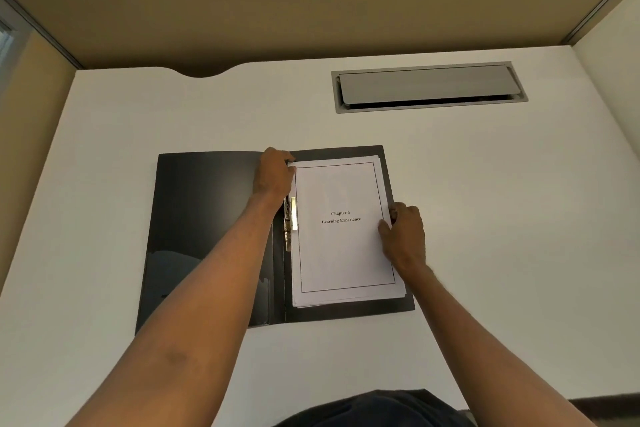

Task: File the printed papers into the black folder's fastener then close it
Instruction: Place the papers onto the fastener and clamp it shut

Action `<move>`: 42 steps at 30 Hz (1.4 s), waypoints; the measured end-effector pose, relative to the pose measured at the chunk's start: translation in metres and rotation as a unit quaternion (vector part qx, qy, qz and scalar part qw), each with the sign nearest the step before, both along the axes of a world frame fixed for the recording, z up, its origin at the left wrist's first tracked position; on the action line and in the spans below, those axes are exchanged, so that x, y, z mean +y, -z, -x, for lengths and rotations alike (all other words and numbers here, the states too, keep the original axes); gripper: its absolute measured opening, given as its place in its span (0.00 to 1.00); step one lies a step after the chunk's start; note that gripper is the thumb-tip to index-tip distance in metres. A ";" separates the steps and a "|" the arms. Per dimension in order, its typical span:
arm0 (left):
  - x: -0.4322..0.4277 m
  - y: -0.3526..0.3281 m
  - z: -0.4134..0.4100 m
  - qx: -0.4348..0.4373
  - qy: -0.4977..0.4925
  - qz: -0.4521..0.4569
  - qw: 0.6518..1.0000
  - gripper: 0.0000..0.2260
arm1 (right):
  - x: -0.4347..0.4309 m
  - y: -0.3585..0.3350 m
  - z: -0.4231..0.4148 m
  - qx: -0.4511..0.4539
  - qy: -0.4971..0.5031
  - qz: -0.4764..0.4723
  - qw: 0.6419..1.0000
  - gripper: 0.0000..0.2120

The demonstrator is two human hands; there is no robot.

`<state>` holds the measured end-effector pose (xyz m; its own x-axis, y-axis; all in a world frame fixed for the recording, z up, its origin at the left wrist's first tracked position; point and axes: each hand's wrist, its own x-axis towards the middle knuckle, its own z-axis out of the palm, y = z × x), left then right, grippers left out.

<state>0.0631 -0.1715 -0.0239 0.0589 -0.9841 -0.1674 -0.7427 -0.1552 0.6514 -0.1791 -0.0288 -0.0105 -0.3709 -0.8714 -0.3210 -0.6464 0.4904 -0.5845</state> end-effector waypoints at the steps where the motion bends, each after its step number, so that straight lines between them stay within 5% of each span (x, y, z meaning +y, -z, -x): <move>1: 0.001 0.001 0.000 0.001 -0.002 0.006 1.000 0.11 | 0.001 0.000 0.000 -0.003 -0.002 0.001 1.000 0.18; 15: 0.008 0.005 -0.001 0.008 0.025 0.042 0.999 0.10 | 0.019 -0.005 -0.008 -0.019 0.002 0.005 1.000 0.24; 19: 0.006 0.000 0.002 -0.076 0.091 0.082 0.990 0.15 | 0.041 -0.026 -0.015 -0.054 0.077 0.066 0.993 0.15; 21: 0.002 -0.004 0.007 -0.097 0.142 0.102 0.980 0.16 | 0.063 -0.038 -0.026 -0.228 0.194 -0.007 0.954 0.08; 23: -0.004 -0.007 0.015 -0.109 0.196 0.098 0.970 0.17 | 0.086 -0.047 -0.039 -0.417 0.299 -0.117 0.850 0.06; 26: -0.011 -0.010 0.027 -0.127 0.253 0.069 0.957 0.18 | 0.114 -0.048 -0.055 -0.488 0.372 -0.207 0.762 0.06; 34: -0.019 -0.010 0.033 -0.141 0.286 0.028 0.948 0.18 | 0.119 -0.038 -0.074 -0.525 0.446 -0.203 0.696 0.09; 37: -0.019 -0.012 0.032 -0.130 0.282 0.024 0.950 0.17 | 0.115 -0.035 -0.074 -0.534 0.448 -0.195 0.690 0.17; 42: -0.020 -0.016 0.031 -0.125 0.273 0.024 0.954 0.17 | 0.109 -0.038 -0.078 -0.527 0.428 -0.197 0.708 0.16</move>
